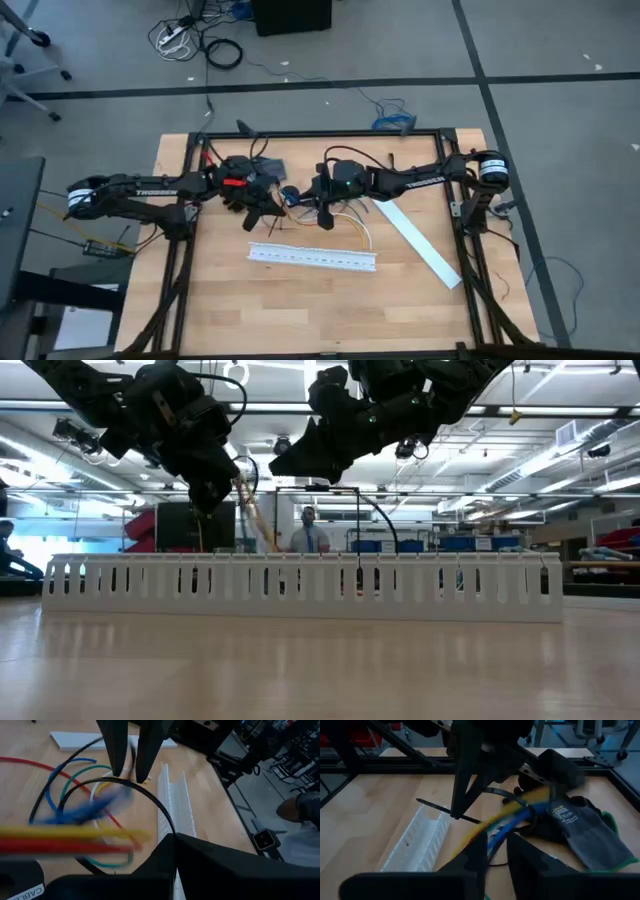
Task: Ziptie cables
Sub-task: Wrap the cable wires with the black zip tie
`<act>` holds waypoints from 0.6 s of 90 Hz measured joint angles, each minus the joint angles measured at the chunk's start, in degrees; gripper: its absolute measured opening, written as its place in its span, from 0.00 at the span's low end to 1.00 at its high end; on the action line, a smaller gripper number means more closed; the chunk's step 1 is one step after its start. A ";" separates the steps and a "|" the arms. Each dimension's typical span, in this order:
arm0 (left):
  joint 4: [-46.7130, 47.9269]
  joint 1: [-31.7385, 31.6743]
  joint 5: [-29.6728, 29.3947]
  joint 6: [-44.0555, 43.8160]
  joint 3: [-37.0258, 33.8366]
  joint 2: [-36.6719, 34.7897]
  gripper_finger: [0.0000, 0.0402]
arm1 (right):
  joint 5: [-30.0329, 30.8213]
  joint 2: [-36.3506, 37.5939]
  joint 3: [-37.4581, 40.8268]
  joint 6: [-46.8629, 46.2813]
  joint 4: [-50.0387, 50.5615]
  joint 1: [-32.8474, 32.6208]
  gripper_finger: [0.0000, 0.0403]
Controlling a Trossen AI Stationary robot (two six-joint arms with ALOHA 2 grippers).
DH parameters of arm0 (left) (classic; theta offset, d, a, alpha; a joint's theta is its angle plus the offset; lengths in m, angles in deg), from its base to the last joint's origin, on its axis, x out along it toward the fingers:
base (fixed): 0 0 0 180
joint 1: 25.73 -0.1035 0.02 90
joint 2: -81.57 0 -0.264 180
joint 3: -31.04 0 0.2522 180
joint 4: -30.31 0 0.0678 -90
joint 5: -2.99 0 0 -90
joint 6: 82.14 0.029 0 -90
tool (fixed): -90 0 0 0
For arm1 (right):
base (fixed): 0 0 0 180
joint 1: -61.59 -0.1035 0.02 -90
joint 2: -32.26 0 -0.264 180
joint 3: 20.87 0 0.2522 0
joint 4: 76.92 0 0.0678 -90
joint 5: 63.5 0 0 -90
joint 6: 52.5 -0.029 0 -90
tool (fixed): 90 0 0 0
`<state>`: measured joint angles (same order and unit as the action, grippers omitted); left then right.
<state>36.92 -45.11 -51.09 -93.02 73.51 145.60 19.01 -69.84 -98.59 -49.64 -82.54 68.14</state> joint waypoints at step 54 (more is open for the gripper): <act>14.17 -0.11 -7.38 3.35 -0.01 0.05 0.00 | -1.10 0.00 0.02 0.33 -0.48 -0.50 0.60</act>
<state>51.09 -45.22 -58.47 -89.67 73.50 145.65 17.90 -69.84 -98.57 -49.32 -83.02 67.64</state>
